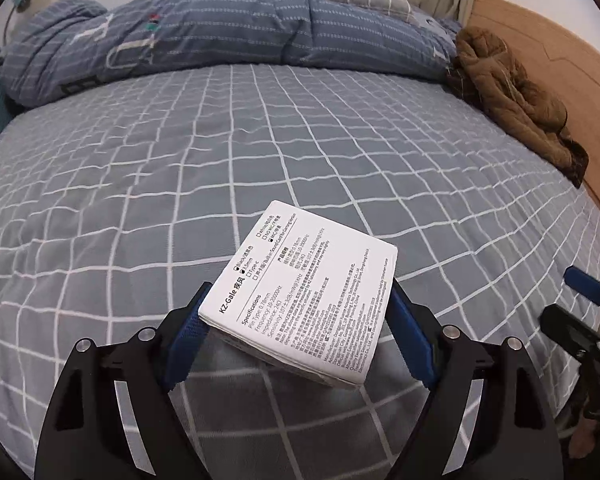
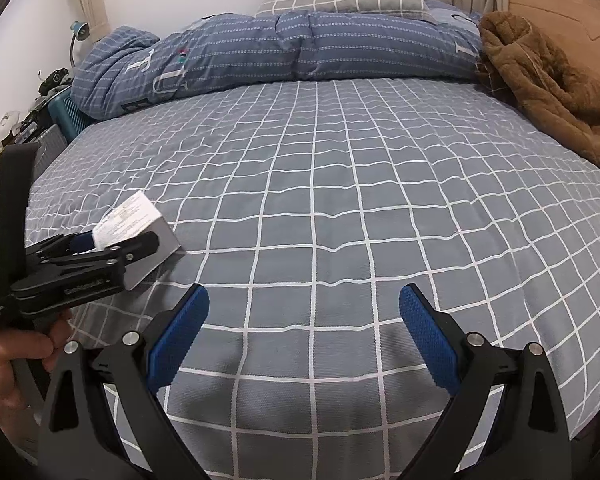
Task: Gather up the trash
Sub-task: 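Lift the white box and carry it down over the floor bin with the left tool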
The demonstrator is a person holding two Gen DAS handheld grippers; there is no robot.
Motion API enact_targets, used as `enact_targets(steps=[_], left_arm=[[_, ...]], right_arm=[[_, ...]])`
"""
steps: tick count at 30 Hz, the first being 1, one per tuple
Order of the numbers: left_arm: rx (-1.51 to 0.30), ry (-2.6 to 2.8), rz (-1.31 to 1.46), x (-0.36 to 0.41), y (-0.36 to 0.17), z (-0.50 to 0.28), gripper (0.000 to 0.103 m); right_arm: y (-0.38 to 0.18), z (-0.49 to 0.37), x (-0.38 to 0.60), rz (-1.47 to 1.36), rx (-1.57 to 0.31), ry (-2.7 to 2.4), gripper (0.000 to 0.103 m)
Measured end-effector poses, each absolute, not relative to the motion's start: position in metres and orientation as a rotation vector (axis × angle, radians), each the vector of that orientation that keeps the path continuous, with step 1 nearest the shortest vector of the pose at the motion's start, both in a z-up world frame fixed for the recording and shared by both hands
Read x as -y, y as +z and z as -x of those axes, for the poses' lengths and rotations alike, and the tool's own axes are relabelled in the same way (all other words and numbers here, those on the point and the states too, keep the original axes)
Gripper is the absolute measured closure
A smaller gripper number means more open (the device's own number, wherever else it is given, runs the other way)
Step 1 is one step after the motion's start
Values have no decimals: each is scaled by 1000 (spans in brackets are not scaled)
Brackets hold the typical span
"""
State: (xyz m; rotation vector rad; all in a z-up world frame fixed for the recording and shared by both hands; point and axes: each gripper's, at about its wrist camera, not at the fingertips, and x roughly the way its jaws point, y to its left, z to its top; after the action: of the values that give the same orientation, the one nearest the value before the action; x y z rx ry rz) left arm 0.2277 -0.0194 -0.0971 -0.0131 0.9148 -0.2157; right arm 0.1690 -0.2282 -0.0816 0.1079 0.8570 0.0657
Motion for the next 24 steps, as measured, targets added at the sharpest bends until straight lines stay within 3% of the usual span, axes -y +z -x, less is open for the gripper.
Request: enact_targets(steps=[24], left_arm=[[-831, -108, 74, 4, -46, -148, 22]], right_arm=[[-54, -125, 206, -100, -800, 55, 11]])
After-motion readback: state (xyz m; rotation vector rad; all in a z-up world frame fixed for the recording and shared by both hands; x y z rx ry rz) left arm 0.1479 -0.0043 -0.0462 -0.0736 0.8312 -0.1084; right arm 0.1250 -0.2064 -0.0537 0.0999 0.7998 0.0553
